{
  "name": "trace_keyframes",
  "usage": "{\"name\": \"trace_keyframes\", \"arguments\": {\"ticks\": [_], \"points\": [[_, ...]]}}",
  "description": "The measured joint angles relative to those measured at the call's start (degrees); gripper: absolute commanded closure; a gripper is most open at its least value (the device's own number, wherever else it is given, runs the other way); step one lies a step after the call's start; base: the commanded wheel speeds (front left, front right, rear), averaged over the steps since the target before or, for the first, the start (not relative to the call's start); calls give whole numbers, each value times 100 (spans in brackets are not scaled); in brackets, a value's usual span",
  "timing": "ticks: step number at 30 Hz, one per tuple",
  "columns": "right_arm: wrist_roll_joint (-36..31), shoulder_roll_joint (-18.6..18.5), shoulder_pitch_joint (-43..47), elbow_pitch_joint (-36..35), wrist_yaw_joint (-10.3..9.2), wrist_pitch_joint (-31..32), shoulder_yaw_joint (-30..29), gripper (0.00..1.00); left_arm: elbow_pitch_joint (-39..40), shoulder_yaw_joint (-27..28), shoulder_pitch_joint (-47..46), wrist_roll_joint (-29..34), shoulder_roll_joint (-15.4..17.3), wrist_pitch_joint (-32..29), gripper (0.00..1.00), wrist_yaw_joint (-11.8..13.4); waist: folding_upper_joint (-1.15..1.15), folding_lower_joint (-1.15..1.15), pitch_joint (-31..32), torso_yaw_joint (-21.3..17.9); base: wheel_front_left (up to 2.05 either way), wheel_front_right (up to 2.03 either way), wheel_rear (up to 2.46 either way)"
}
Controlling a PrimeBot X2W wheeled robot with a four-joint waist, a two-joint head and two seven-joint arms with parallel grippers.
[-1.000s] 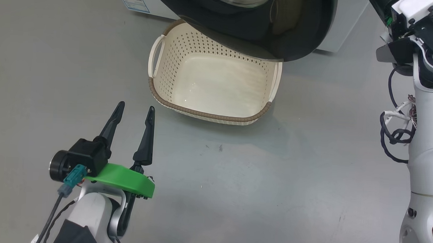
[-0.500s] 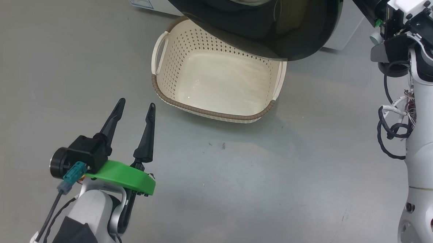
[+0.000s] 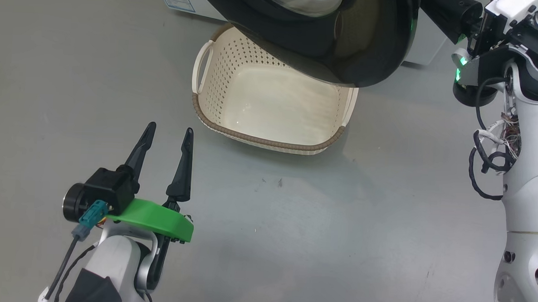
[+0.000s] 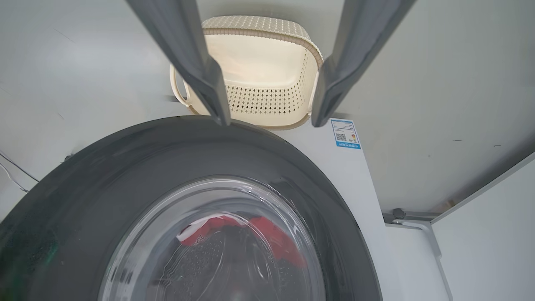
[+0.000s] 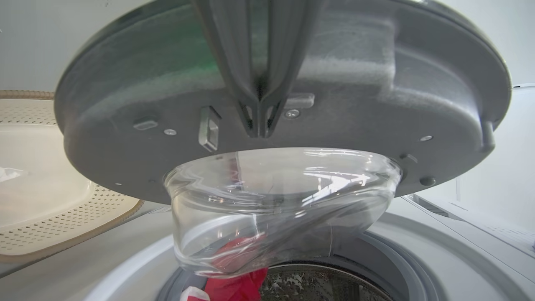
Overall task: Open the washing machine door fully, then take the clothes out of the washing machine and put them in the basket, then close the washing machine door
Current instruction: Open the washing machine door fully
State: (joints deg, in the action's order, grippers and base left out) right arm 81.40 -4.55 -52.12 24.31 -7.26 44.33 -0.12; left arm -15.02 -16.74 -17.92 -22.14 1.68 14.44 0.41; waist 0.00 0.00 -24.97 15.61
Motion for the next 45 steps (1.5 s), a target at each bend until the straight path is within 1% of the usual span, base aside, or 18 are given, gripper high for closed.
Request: {"name": "trace_keyframes", "arguments": {"ticks": [8,14,18,23,26,30,40,45], "points": [[407,27,132,568,1,205,-108,100,-99,-22,-1,0,-1,0,0,8,0,0,168,22,0,0,0],[1051,34,250,658,0,404,23,100,-125,-64,6,0,-1,0,0,8,0,0,321,38,0,0,0],[1343,45,288,695,0,446,160,100,-140,-104,22,-1,-1,0,0,9,0,0,411,53,0,0,0],[1504,49,382,780,0,453,441,100,-144,-115,34,-1,0,0,0,31,0,0,484,65,0,0,0],[1756,38,458,806,0,454,608,100,-145,-122,44,-1,0,0,0,33,0,0,531,75,0,0,0],[1908,42,466,810,0,461,814,100,-144,-123,54,-1,0,0,0,33,0,0,559,84,0,0,0],[2521,41,584,779,0,443,1496,100,-122,-138,59,-10,0,0,0,37,0,0,595,152,0,0,0],[2855,31,650,645,0,372,1902,100,-119,-147,63,-53,0,0,0,38,0,0,587,203,0,0,0]]}}
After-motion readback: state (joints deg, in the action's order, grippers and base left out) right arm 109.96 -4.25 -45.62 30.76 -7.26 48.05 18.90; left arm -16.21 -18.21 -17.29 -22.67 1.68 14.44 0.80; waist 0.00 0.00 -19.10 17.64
